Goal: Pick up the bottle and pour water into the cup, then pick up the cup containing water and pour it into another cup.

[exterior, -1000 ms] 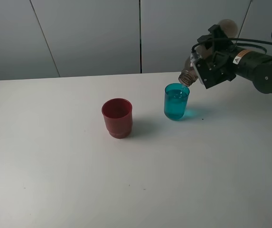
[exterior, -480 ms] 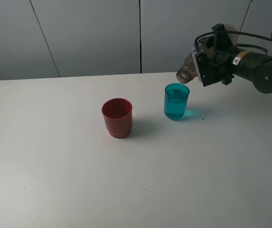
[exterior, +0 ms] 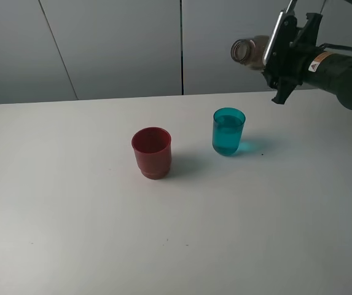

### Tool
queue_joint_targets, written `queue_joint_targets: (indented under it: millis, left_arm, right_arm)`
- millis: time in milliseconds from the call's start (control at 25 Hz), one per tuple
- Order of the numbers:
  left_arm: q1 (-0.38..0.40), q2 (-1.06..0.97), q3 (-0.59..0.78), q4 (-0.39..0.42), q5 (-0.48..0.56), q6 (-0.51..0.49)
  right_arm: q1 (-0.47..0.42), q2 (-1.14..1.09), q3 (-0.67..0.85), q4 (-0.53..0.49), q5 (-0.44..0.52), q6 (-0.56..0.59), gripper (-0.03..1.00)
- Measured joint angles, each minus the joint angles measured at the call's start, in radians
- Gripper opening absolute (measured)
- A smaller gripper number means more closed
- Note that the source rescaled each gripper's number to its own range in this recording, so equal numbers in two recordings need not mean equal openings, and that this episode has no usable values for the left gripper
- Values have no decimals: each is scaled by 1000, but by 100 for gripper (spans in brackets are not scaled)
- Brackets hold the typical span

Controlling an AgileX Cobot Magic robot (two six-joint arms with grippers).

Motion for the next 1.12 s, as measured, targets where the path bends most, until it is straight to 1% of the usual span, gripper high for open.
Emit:
queue_joint_targets:
  millis: [160,320,480,560,600,680,840,960,1120]
  left_arm:
    - [0,0,0,0,0,0]
    - [0,0,0,0,0,0]
    - [0,0,0,0,0,0]
    - [0,0,0,0,0,0]
    - [0,0,0,0,0,0]
    - [0,0,0,0,0,0]
    - [0,0,0,0,0,0]
    - [0,0,0,0,0,0]
    - [0,0,0,0,0,0]
  right_arm:
    - [-14,-8,0,-5,16,334,2]
    - [-65,-8,0,-26,36,659,2]
    - [-124,0,0,-26,22,943,2]
    - [-142,21,0,-24,11,1041,2]
    - [-147,32,0,-24,5,1073,2]
    - [-148,62,0,-24,-4,1101,2]
    - [-148,128,0,-24,-52,1115,2]
    - [-148,173,0,-24,-79,1109,2]
    - [-148,220,-5,-24,-89,1066,2]
